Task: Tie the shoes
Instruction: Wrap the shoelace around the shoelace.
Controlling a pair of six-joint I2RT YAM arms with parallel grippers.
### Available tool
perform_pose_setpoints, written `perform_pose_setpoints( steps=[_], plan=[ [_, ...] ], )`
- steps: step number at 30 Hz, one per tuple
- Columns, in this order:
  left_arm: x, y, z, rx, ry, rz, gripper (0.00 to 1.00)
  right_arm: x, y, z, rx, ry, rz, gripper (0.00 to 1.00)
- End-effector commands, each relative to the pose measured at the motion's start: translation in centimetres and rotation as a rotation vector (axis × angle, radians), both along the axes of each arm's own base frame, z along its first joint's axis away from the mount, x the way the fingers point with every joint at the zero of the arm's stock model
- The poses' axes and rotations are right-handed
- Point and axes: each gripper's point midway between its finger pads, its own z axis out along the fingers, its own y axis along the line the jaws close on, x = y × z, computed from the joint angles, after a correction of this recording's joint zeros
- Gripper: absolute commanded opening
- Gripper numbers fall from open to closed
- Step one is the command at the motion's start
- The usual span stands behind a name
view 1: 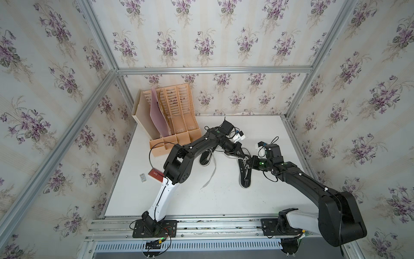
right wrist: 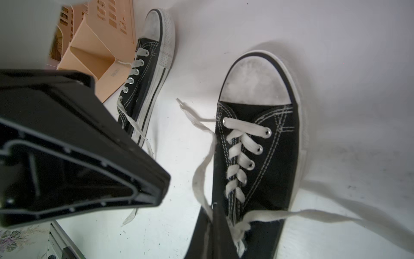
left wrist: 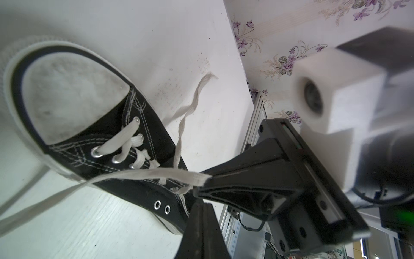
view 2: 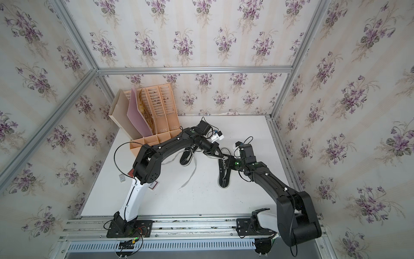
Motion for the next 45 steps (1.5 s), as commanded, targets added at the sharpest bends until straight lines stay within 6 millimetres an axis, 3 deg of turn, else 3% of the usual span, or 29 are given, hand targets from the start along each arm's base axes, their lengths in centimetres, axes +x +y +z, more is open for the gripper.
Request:
perform_pose_setpoints(
  steps=[1, 3, 4, 6, 9, 12, 21, 27, 35, 40, 45],
  plan=[
    [0.7, 0.0, 0.9, -0.019, -0.051, 0.013, 0.00, -0.3, 0.0, -0.5, -0.011, 0.015, 0.014, 0.02],
    [0.7, 0.1, 1.1, -0.019, -0.058, 0.012, 0.02, -0.2, 0.0, -0.4, -0.012, 0.013, 0.013, 0.02],
    [0.6, 0.2, 1.1, -0.018, -0.056, 0.014, 0.07, -0.2, 0.0, -0.3, -0.009, 0.008, 0.014, 0.02],
    [0.7, 0.2, 1.1, -0.016, -0.048, 0.021, 0.28, -0.1, 0.2, 0.0, 0.000, -0.008, 0.021, 0.02],
    [0.8, 0.0, 1.4, -0.023, -0.033, 0.031, 0.47, -0.3, 0.5, 0.0, 0.013, -0.012, 0.044, 0.00],
    [0.9, -0.2, 1.4, -0.023, -0.021, 0.029, 0.52, -0.3, 0.8, 0.0, 0.021, -0.012, 0.058, 0.00],
    [1.2, -1.9, -0.4, -0.051, -0.077, 0.004, 0.53, 0.1, 1.1, 0.5, 0.044, -0.030, 0.061, 0.00],
    [1.2, -3.0, -0.5, -0.084, -0.146, -0.021, 0.53, 0.2, 1.0, 0.2, 0.040, -0.018, 0.051, 0.00],
    [0.5, -2.4, -2.2, -0.025, -0.153, -0.028, 0.53, 0.5, 0.6, 0.3, 0.035, -0.023, 0.017, 0.00],
    [-0.1, -2.1, -2.2, -0.026, -0.142, -0.043, 0.46, 0.6, 0.7, 0.5, 0.048, -0.029, 0.002, 0.00],
    [-0.4, -2.2, -1.4, -0.047, -0.139, -0.054, 0.32, 0.8, 0.5, 0.5, 0.039, -0.026, -0.010, 0.00]
  ],
)
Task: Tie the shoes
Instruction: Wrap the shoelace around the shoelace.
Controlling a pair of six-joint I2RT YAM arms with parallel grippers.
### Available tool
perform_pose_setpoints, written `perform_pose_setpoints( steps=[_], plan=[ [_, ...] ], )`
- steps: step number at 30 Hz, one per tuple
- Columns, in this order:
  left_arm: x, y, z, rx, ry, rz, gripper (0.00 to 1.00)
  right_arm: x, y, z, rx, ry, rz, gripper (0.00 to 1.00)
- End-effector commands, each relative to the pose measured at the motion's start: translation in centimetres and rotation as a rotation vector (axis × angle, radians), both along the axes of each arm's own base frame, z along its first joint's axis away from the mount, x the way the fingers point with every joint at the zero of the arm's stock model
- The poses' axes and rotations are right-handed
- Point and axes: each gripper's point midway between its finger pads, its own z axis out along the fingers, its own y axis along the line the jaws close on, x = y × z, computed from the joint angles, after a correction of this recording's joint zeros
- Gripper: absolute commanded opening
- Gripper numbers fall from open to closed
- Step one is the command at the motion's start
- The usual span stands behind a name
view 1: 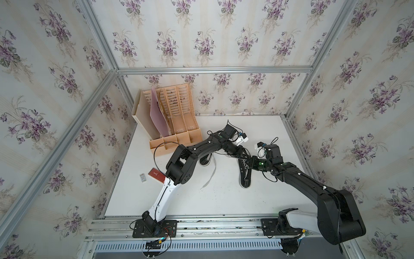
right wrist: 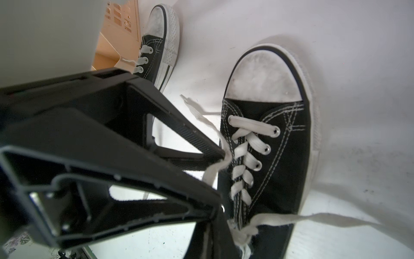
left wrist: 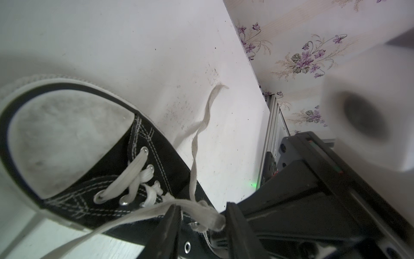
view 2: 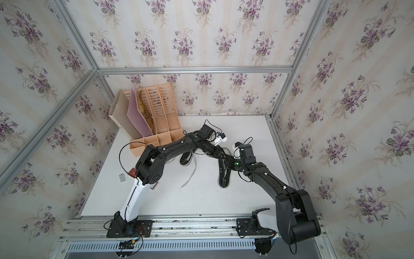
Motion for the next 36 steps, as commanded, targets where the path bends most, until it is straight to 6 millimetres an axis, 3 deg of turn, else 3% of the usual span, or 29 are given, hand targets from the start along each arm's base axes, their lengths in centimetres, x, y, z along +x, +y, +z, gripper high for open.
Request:
perform_pose_setpoints(
  steps=[1, 10, 11, 15, 18, 24, 27, 30, 36],
  plan=[
    [-0.4, 0.0, 1.2, -0.028, -0.011, -0.024, 0.30, 0.7, -0.1, 0.6, 0.000, -0.025, -0.021, 0.00],
    [-0.3, -0.2, 1.5, -0.041, -0.009, -0.027, 0.13, 0.7, -0.1, 0.7, -0.007, -0.025, -0.015, 0.00],
    [-0.3, -0.1, 1.5, -0.037, -0.012, -0.027, 0.10, 0.6, -0.2, 0.7, -0.012, -0.022, -0.018, 0.02],
    [-0.1, 0.4, 1.7, -0.020, -0.031, -0.011, 0.04, 0.0, -0.9, 1.3, -0.031, -0.005, -0.037, 0.28],
    [0.2, 1.4, 1.7, -0.005, -0.033, 0.013, 0.03, -0.9, -2.7, 1.4, -0.081, 0.044, -0.094, 0.39],
    [-0.3, 3.0, 2.0, 0.012, -0.033, 0.021, 0.03, -2.1, -10.2, 0.7, -0.088, 0.192, -0.420, 0.52],
    [-1.0, 3.5, 2.2, 0.016, -0.027, 0.014, 0.03, -2.5, -12.7, -0.1, -0.150, 0.273, -0.549, 0.61],
    [-1.3, 3.9, 2.4, 0.029, -0.039, 0.006, 0.04, -2.3, -14.0, -1.5, -0.206, 0.330, -0.611, 0.66],
    [-1.6, 3.7, 2.1, 0.023, -0.015, -0.012, 0.05, -0.7, -14.9, -4.3, -0.238, 0.387, -0.684, 0.65]
  ],
)
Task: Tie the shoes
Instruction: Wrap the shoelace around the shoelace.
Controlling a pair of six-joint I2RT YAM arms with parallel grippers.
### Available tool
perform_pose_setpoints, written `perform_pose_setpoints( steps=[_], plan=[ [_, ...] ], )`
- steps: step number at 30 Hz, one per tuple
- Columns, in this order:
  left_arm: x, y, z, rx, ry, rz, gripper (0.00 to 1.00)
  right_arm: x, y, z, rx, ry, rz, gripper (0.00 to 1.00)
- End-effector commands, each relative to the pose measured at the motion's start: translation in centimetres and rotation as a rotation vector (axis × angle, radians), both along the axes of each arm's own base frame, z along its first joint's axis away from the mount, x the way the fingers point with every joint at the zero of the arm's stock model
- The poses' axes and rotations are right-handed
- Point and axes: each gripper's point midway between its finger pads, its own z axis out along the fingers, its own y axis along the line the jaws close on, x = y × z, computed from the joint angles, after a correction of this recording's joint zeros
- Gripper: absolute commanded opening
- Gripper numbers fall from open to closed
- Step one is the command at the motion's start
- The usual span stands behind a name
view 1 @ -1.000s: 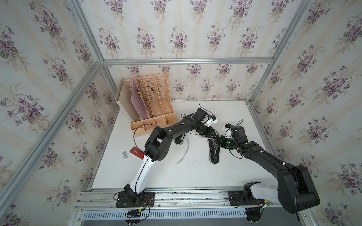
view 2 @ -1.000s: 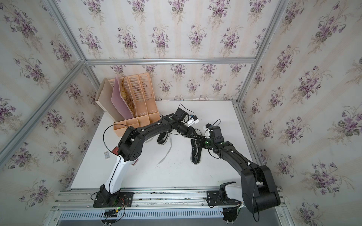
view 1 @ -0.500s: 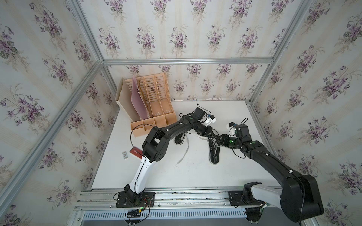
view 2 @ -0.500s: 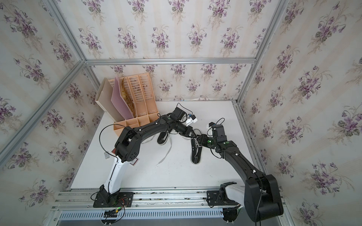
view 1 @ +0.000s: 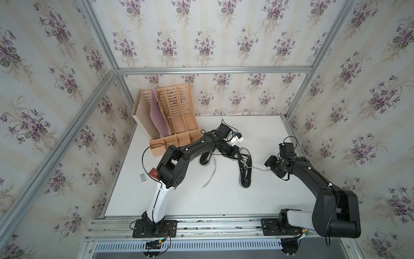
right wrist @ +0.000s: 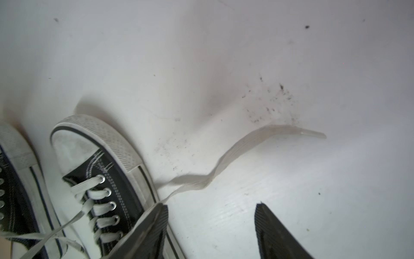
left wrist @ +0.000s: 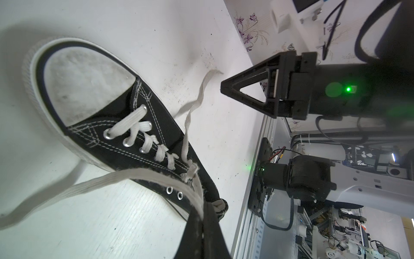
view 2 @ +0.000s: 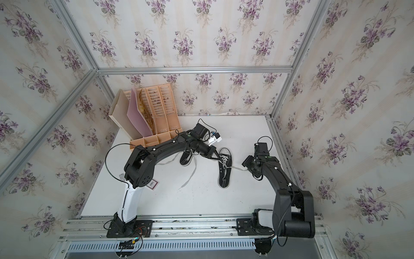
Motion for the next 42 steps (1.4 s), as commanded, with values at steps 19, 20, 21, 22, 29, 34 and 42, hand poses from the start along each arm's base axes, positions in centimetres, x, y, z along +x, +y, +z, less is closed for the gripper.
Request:
perform_pose_setpoints(
  steps=[19, 20, 21, 22, 29, 34, 42],
  plan=[
    [-0.1, -0.8, -0.6, 0.002, -0.010, -0.022, 0.05, 0.7, -2.3, -4.9, -0.136, 0.137, -0.019, 0.19],
    [-0.1, -0.8, -0.5, 0.004, -0.013, -0.022, 0.05, 1.3, -2.2, -4.3, -0.134, 0.112, -0.006, 0.12],
    [-0.1, -0.8, -0.6, 0.005, -0.011, -0.022, 0.05, 1.9, -2.0, -3.6, -0.129, 0.082, 0.007, 0.06],
    [-0.1, -0.7, -0.6, 0.005, -0.011, -0.021, 0.05, 2.8, -1.7, -2.4, -0.120, 0.036, 0.025, 0.00],
    [-0.2, -0.3, -0.3, 0.007, -0.046, -0.010, 0.06, 9.3, 4.6, 7.9, 0.123, -0.361, 0.270, 0.00],
    [-0.3, 0.0, 0.0, -0.003, -0.073, -0.006, 0.07, 12.0, 10.6, 10.7, 0.254, -0.442, 0.410, 0.00],
    [-0.5, 0.3, 0.1, -0.006, -0.085, 0.000, 0.07, 16.3, 15.9, 9.5, 0.300, -0.448, 0.474, 0.11]
  ],
)
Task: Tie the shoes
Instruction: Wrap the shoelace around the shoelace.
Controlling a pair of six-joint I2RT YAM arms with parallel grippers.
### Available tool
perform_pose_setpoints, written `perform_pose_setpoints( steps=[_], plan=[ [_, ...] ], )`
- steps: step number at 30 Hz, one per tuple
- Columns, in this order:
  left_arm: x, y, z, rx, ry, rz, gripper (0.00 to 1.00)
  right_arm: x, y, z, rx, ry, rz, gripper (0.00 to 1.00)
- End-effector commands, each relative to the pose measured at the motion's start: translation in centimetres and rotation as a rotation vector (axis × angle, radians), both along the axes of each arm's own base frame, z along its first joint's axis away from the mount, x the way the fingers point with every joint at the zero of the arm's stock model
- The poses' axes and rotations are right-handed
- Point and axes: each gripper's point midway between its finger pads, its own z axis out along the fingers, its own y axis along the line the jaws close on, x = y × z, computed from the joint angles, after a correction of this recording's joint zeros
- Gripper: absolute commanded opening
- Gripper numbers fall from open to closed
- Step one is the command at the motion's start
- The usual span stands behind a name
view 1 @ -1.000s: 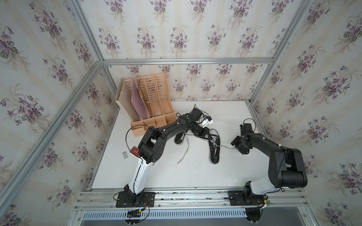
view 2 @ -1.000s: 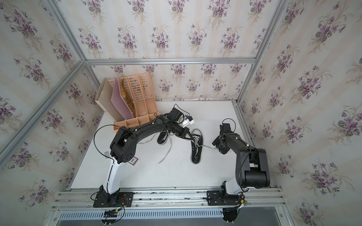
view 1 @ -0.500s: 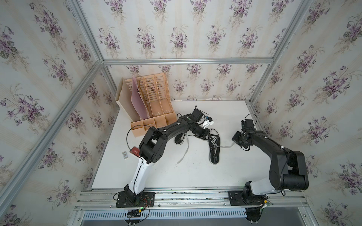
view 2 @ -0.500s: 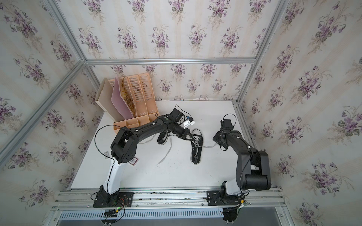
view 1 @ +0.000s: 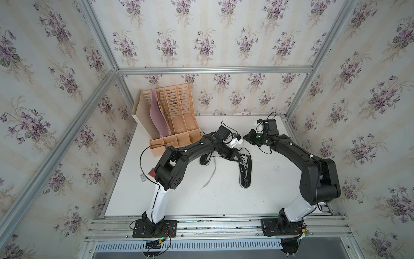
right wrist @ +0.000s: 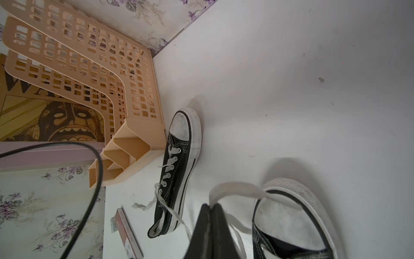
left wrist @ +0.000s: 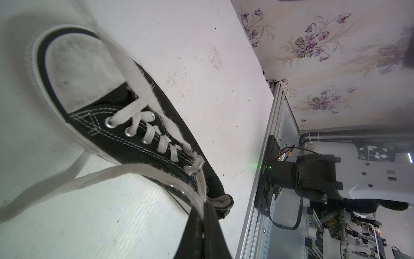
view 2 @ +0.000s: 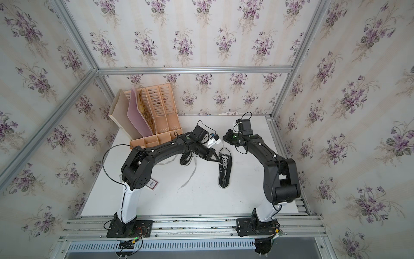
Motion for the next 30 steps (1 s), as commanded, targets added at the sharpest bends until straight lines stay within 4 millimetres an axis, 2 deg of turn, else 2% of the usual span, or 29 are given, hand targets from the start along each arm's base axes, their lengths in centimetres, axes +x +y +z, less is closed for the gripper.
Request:
perform_pose_setpoints(
  steps=[1, 6, 9, 12, 15, 19, 22, 26, 30],
  plan=[
    [0.3, -0.2, 0.7, -0.021, -0.045, -0.006, 0.07, 1.5, 1.2, 0.3, 0.026, -0.033, 0.015, 0.17],
    [0.4, -0.2, 0.7, -0.021, -0.046, -0.004, 0.07, 1.6, -0.1, 0.6, -0.068, -0.064, 0.016, 0.45],
    [0.5, -0.2, 0.7, -0.019, -0.047, -0.001, 0.07, 0.6, -2.0, 0.8, -0.125, -0.072, 0.002, 0.54],
    [0.7, -0.4, 0.8, -0.015, -0.041, -0.002, 0.07, -1.4, -4.6, 0.7, -0.157, -0.073, -0.029, 0.54],
    [1.0, -0.7, 0.8, -0.007, -0.027, -0.005, 0.07, -4.4, -6.0, 0.5, -0.174, -0.085, -0.022, 0.51],
    [1.3, -1.0, 0.5, 0.000, -0.010, -0.011, 0.07, -8.5, -5.5, -0.1, -0.134, -0.116, 0.026, 0.46],
    [1.5, -1.3, 0.3, 0.002, 0.000, -0.020, 0.07, -10.9, -4.8, -0.7, -0.070, -0.146, 0.038, 0.45],
    [1.8, -1.5, 0.2, 0.008, 0.006, -0.023, 0.07, -12.7, -3.8, -1.1, -0.035, -0.199, 0.062, 0.44],
    [2.0, -1.7, 0.1, 0.008, 0.016, -0.026, 0.07, -13.5, -1.9, -2.4, -0.057, -0.203, 0.134, 0.44]
  ],
)
